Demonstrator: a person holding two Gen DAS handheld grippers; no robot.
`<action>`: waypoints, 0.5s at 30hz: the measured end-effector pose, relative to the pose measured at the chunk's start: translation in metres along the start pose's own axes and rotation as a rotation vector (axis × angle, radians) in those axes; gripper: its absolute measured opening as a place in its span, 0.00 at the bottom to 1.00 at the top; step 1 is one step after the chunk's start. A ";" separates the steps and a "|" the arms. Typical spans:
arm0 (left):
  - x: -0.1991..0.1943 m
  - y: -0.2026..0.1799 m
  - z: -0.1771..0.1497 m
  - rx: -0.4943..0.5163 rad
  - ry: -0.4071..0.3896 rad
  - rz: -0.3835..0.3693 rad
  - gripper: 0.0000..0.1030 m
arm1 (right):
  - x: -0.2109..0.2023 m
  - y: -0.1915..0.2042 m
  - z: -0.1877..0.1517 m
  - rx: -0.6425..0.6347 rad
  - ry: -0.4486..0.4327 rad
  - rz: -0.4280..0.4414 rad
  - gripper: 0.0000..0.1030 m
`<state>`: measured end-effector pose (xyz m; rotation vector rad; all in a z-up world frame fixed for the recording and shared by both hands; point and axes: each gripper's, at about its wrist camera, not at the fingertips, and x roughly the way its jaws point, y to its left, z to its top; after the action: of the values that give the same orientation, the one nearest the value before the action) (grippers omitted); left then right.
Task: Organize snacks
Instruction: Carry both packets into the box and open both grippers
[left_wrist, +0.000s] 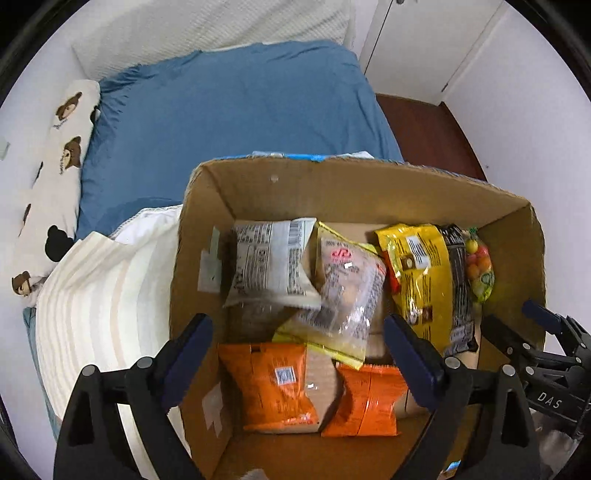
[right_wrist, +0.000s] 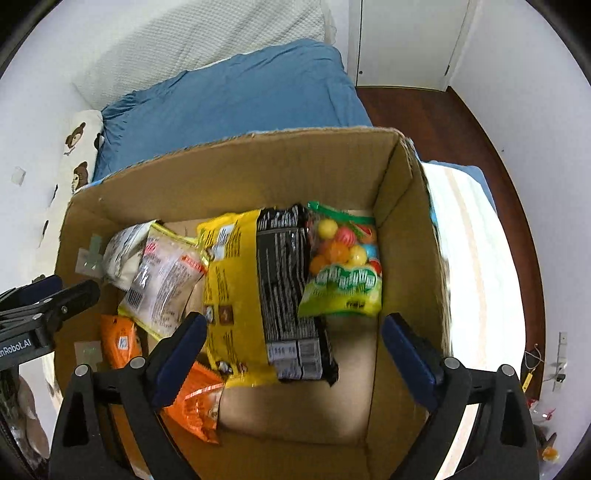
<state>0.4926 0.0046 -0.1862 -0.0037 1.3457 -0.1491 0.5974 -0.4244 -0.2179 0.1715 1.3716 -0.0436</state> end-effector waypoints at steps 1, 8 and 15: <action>-0.004 0.000 -0.005 -0.006 -0.016 0.006 0.92 | -0.002 0.001 -0.004 -0.001 -0.009 -0.001 0.95; -0.037 -0.007 -0.044 -0.014 -0.120 0.016 0.92 | -0.028 0.002 -0.047 -0.005 -0.069 0.032 0.95; -0.079 -0.024 -0.091 0.020 -0.230 0.026 0.92 | -0.066 0.008 -0.086 -0.043 -0.154 0.028 0.95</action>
<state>0.3844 -0.0028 -0.1276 0.0134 1.1141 -0.1362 0.5019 -0.4079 -0.1690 0.1482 1.2155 -0.0037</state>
